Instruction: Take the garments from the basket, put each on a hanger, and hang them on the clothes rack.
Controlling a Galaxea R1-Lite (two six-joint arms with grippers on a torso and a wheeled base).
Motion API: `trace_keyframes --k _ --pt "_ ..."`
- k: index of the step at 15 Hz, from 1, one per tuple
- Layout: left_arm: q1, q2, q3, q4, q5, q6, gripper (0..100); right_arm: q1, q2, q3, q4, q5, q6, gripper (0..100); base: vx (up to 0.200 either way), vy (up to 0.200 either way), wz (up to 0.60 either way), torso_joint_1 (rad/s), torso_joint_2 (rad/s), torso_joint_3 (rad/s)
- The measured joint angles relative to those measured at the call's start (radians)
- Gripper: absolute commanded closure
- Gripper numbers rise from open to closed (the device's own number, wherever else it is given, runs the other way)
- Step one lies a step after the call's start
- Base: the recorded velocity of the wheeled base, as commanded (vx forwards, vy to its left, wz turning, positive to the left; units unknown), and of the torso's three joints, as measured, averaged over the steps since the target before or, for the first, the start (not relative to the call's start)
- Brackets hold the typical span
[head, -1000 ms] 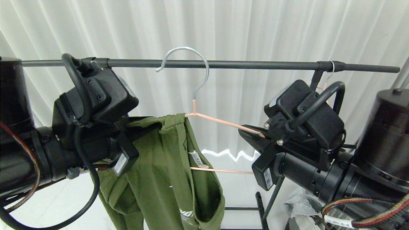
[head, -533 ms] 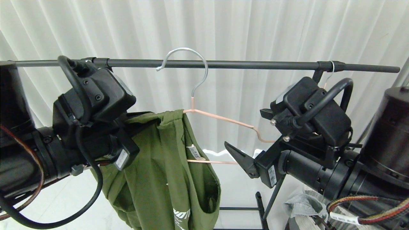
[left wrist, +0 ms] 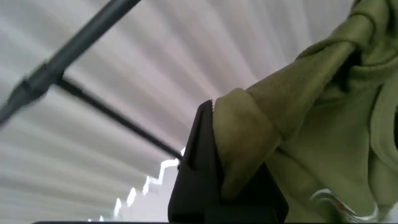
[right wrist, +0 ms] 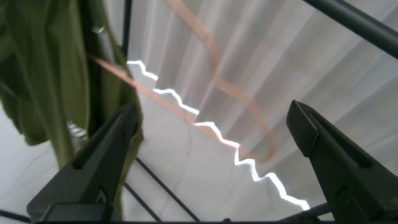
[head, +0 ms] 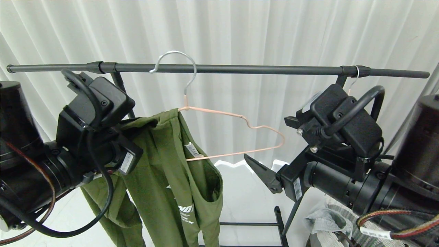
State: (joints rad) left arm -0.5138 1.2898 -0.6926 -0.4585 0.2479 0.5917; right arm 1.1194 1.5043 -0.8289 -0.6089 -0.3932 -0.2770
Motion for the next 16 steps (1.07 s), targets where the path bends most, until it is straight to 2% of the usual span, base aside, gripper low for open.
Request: trace_keyframes --k 3,7,14,16 --pt "-0.003 0.002 -0.012 0.000 0.024 -0.078 100 0.033 0.030 -0.004 -0.001 0.000 0.071 0 0.000 0.000 0.00 0.000 0.00 0.000" --pt "-0.003 0.003 -0.039 0.000 0.024 -0.089 100 0.063 0.120 -0.014 0.001 -0.001 0.196 0 0.000 0.000 0.00 0.000 0.00 0.000" --pt "-0.033 0.002 -0.064 0.000 0.023 -0.096 100 -0.015 0.332 -0.153 0.000 -0.008 0.247 0 0.000 0.000 0.00 0.000 0.00 0.000" --pt "-0.042 0.003 -0.072 0.000 0.022 -0.097 100 -0.024 0.370 -0.157 0.000 -0.052 0.246 0 0.000 0.000 0.00 0.000 0.00 0.000"
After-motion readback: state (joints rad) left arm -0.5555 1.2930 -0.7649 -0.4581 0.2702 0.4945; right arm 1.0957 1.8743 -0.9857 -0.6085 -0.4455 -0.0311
